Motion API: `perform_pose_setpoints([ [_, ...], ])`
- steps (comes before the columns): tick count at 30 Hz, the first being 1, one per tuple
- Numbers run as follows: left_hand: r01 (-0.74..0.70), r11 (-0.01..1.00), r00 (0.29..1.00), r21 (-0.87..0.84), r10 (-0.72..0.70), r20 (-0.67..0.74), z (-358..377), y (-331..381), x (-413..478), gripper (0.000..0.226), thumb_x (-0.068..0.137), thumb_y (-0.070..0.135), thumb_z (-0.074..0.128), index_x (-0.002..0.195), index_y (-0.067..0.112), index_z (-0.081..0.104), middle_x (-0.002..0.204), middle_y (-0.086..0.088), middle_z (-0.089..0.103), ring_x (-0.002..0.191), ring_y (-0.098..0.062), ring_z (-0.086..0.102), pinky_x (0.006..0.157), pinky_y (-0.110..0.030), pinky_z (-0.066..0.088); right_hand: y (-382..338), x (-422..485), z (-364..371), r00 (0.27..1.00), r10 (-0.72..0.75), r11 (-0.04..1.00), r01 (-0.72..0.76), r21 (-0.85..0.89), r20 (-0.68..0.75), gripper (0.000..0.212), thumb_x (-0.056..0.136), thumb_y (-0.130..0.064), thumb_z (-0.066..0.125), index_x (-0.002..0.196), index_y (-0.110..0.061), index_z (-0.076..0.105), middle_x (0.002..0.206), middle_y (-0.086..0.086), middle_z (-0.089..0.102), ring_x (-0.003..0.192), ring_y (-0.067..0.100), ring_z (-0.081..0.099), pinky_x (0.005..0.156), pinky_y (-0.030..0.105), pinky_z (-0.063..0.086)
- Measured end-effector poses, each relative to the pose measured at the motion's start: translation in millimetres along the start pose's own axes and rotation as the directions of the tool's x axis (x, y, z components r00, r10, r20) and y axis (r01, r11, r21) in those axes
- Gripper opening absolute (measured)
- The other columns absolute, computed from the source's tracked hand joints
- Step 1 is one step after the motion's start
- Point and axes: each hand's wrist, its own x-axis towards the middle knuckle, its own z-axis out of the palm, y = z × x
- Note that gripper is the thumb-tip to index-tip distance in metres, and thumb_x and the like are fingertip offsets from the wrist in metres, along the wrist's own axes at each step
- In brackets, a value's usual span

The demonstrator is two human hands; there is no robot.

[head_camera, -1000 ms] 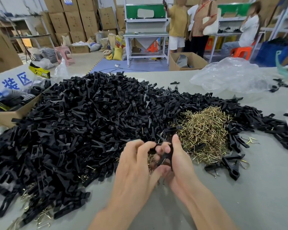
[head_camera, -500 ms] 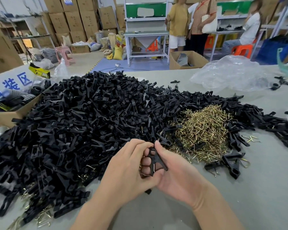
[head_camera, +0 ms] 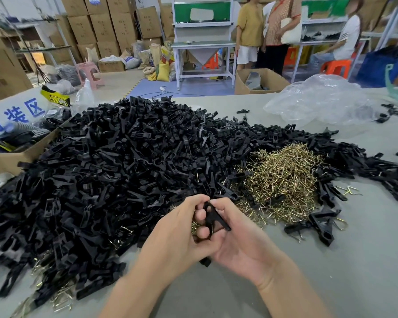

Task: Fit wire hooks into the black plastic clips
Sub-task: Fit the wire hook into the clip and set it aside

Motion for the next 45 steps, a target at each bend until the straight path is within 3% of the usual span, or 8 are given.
perform_pose_setpoints([
  [3, 0.018, 0.997, 1.0, -0.079, -0.016, 0.027, 1, 0, 0, 0.061, 0.067, 0.065, 0.057, 0.122, 0.059, 0.032, 0.106, 0.031, 0.058, 0.076, 0.005, 0.062, 0.071, -0.016, 0.05, 0, -1, 0, 1.0, -0.007, 0.999, 0.007, 0.041, -0.014, 0.022, 0.096, -0.024, 0.056, 0.091, -0.006, 0.069, 0.084, 0.005, 0.069, 0.059, 0.017, 0.061, 0.069, 0.03, 0.058],
  [6, 0.031, 0.991, 0.999, -0.128, -0.026, 0.04, 2, 1, 0, 0.061, 0.068, 0.064, 0.056, 0.123, 0.061, 0.031, 0.098, 0.023, 0.067, 0.079, -0.003, 0.067, 0.074, -0.025, 0.054, 0, -2, 1, 1.0, -0.002, 0.999, 0.003, 0.045, -0.026, 0.022, 0.096, -0.025, 0.055, 0.095, -0.006, 0.066, 0.082, 0.005, 0.071, 0.058, 0.017, 0.061, 0.074, 0.032, 0.057],
  [12, 0.021, 0.99, 0.997, -0.143, -0.009, 0.081, 2, -3, -1, 0.057, 0.077, 0.055, 0.062, 0.125, 0.061, 0.032, 0.098, 0.029, 0.062, 0.074, -0.002, 0.063, 0.068, -0.023, 0.052, 1, -1, 1, 0.998, -0.004, 1.0, 0.005, 0.026, -0.057, 0.023, 0.098, -0.025, 0.053, 0.098, -0.006, 0.065, 0.083, 0.006, 0.073, 0.059, 0.019, 0.065, 0.084, 0.032, 0.051],
  [16, 0.019, 0.992, 0.997, -0.125, -0.009, 0.076, 3, -3, -2, 0.05, 0.075, 0.062, 0.055, 0.116, 0.075, 0.029, 0.1, 0.032, 0.061, 0.079, 0.003, 0.064, 0.067, -0.017, 0.05, 2, -1, 0, 0.998, -0.016, 0.999, 0.018, 0.04, -0.06, 0.027, 0.096, -0.025, 0.055, 0.092, -0.004, 0.07, 0.083, 0.007, 0.073, 0.062, 0.02, 0.069, 0.075, 0.03, 0.059],
  [23, 0.088, 0.992, 0.993, -0.094, -0.079, 0.09, 6, -6, 0, 0.055, 0.082, 0.051, 0.067, 0.126, 0.059, 0.035, 0.103, 0.038, 0.058, 0.086, 0.01, 0.061, 0.071, -0.009, 0.047, 3, 1, -4, 0.998, -0.02, 0.998, 0.023, 0.051, -0.062, 0.027, 0.092, -0.024, 0.059, 0.089, -0.003, 0.076, 0.084, 0.008, 0.075, 0.066, 0.021, 0.073, 0.067, 0.031, 0.062],
  [32, 0.146, 0.988, 0.979, -0.047, -0.138, 0.148, -2, -7, 4, 0.057, 0.082, 0.03, 0.075, 0.133, 0.04, 0.05, 0.085, 0.014, 0.069, 0.069, 0.006, 0.06, 0.065, -0.012, 0.049, 3, 3, -8, 0.995, -0.025, 1.0, 0.026, 0.01, -0.099, 0.024, 0.098, -0.023, 0.057, 0.092, -0.009, 0.076, 0.093, 0.009, 0.076, 0.069, 0.022, 0.074, 0.062, 0.028, 0.062],
  [40, 0.122, 0.979, 0.99, -0.166, -0.107, 0.095, 4, -11, 0, 0.067, 0.081, 0.038, 0.072, 0.133, 0.059, 0.036, 0.104, 0.032, 0.06, 0.089, 0.007, 0.063, 0.079, -0.017, 0.052, 4, 6, -10, 0.993, -0.056, 0.998, 0.052, -0.037, -0.108, 0.02, 0.092, -0.024, 0.062, 0.095, -0.012, 0.078, 0.093, 0.009, 0.075, 0.071, 0.021, 0.074, 0.066, 0.03, 0.063],
  [45, 0.053, 0.977, 0.996, -0.209, -0.037, 0.08, 5, -10, -1, 0.088, 0.074, 0.051, 0.068, 0.145, 0.064, 0.018, 0.122, 0.031, 0.053, 0.105, 0.005, 0.062, 0.089, -0.026, 0.056, 1, 8, -12, 0.99, -0.073, 0.996, 0.066, -0.057, -0.119, 0.019, 0.095, -0.027, 0.061, 0.104, -0.015, 0.073, 0.097, 0.006, 0.073, 0.085, 0.022, 0.07, 0.084, 0.036, 0.06],
])
